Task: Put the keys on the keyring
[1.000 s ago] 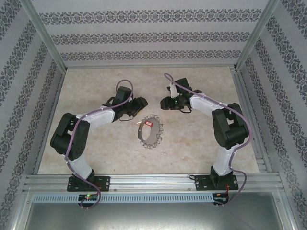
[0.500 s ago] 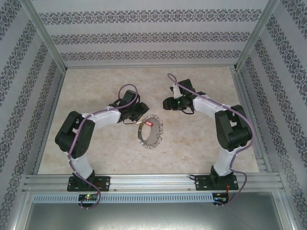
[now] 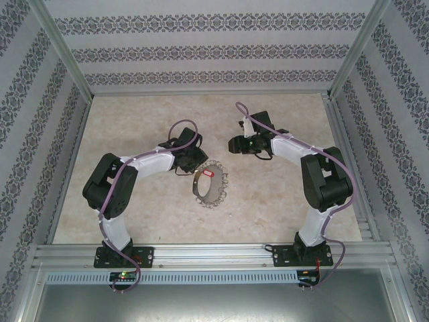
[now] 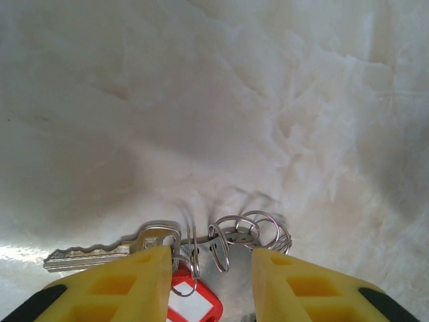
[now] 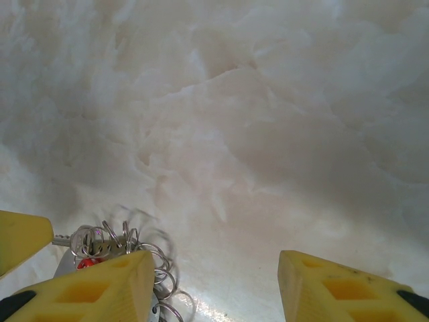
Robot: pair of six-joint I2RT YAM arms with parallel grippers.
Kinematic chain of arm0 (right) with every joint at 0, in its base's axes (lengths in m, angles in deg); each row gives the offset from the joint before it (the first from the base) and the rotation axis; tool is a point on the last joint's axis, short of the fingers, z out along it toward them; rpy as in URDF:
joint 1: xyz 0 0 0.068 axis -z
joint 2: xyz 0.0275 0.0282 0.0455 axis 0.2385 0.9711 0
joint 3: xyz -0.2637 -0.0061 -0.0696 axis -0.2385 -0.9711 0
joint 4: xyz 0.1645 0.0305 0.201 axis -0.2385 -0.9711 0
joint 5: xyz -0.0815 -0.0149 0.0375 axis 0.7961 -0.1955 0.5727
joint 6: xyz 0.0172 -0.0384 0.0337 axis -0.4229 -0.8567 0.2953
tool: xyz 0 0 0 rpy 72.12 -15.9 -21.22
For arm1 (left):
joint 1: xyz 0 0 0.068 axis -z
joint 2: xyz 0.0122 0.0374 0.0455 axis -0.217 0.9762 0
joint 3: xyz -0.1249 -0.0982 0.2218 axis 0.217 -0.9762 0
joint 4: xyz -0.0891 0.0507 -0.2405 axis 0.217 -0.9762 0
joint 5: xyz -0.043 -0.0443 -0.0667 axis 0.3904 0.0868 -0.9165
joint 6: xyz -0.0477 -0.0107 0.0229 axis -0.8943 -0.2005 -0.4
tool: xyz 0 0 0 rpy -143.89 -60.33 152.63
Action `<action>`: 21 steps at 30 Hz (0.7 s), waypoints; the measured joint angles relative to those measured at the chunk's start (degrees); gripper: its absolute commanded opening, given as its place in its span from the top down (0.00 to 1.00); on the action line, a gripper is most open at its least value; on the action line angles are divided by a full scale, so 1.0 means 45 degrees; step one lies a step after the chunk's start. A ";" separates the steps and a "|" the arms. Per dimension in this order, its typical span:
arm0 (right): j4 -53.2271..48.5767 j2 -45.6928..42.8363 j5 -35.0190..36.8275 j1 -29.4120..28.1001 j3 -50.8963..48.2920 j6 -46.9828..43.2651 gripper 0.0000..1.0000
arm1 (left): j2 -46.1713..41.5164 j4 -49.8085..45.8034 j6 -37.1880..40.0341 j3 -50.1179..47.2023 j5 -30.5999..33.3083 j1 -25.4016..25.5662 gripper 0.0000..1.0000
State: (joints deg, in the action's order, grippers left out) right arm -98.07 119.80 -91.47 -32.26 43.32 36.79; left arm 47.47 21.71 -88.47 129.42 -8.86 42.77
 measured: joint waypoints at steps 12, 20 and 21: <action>0.0296 0.0000 -0.0087 0.0005 -0.0029 0.0049 0.48 | 0.0408 -0.0189 -0.0049 0.0146 0.0000 0.0019 0.71; 0.0306 0.0000 -0.0092 0.0083 -0.0034 0.0092 0.49 | 0.0675 -0.0199 -0.0102 0.0199 -0.0053 0.0053 0.71; 0.0306 0.0000 -0.0092 0.0078 -0.0034 0.0107 0.49 | 0.0709 -0.0214 -0.0112 0.0223 -0.0053 0.0073 0.72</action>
State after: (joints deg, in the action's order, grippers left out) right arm -96.69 119.80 -91.89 -31.91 43.17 37.27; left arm 50.66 20.74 -88.97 130.42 -9.10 43.10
